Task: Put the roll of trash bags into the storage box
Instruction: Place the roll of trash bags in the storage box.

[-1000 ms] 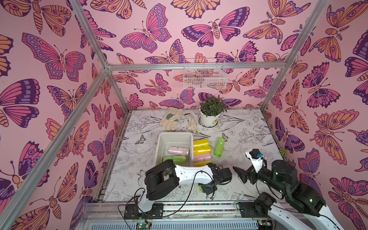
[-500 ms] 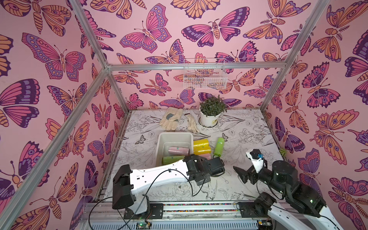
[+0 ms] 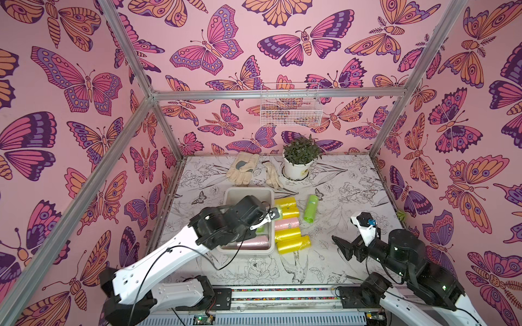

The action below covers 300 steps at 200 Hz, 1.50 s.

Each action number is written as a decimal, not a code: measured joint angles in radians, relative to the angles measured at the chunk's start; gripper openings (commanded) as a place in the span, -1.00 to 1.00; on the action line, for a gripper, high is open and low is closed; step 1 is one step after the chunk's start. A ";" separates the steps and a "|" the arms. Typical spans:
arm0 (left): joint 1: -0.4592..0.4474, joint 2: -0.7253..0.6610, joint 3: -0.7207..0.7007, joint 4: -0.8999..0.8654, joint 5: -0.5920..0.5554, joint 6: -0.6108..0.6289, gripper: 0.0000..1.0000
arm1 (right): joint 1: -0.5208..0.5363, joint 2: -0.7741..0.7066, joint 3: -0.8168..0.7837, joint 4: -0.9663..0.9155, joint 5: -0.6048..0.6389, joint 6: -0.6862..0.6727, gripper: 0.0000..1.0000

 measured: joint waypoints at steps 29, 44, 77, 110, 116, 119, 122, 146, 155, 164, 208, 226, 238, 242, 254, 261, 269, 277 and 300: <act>0.126 -0.110 -0.141 0.013 0.064 0.194 -1.00 | 0.000 -0.001 0.000 0.000 0.002 0.000 0.98; 0.174 -0.105 -0.196 0.040 0.060 0.262 -1.00 | 0.000 -0.002 0.000 0.000 0.002 0.000 0.98; 0.229 -0.032 -0.246 0.059 0.060 0.347 -1.00 | 0.000 -0.006 0.000 0.000 0.002 0.000 0.98; 0.259 0.051 -0.243 0.086 0.049 0.389 -1.00 | 0.005 -0.012 0.000 0.000 0.002 0.000 0.98; 0.260 0.073 -0.243 0.088 0.047 0.394 -1.00 | 0.006 -0.014 0.000 0.000 0.002 0.000 0.98; 0.260 0.082 -0.243 0.089 0.047 0.396 -1.00 | 0.007 -0.015 0.000 0.000 0.002 0.000 0.98; 0.260 0.092 -0.243 0.090 0.047 0.399 -1.00 | 0.007 -0.016 0.000 0.000 0.002 0.000 0.98; 0.260 0.167 -0.235 0.103 0.047 0.413 -1.00 | 0.007 -0.018 0.000 0.000 0.002 0.003 0.98; 0.260 0.191 -0.230 0.107 0.047 0.416 -1.00 | 0.008 -0.018 0.000 0.000 0.002 0.004 0.98; 0.260 0.215 -0.229 0.117 0.047 0.419 -1.00 | 0.007 -0.018 0.000 0.000 0.002 0.004 0.98; 0.259 0.278 -0.264 0.193 0.048 0.436 -1.00 | 0.008 -0.018 0.000 0.000 0.002 0.007 0.98; 0.259 0.306 -0.278 0.214 0.048 0.436 -1.00 | 0.008 -0.018 0.000 0.000 0.002 0.007 0.98; 0.259 0.328 -0.285 0.229 0.048 0.435 -1.00 | 0.008 -0.017 0.000 0.000 0.002 0.007 0.98; 0.259 0.335 -0.288 0.234 0.048 0.435 -1.00 | 0.008 -0.016 0.000 0.000 0.002 0.007 0.98; 0.259 0.357 -0.299 0.245 0.048 0.435 -1.00 | 0.008 -0.014 0.000 0.000 0.002 0.007 0.98; 0.260 0.372 -0.307 0.249 0.048 0.436 -1.00 | 0.008 -0.014 0.000 0.000 0.002 0.007 0.98; 0.260 0.390 -0.315 0.255 0.048 0.435 -1.00 | 0.008 -0.013 0.000 0.000 0.002 0.007 0.98; 0.261 0.409 -0.317 0.261 0.048 0.434 -1.00 | 0.008 -0.013 0.000 0.000 0.002 0.007 0.98; 0.276 0.426 -0.316 0.288 0.048 0.423 -0.56 | 0.008 -0.011 0.000 0.000 0.002 0.007 0.98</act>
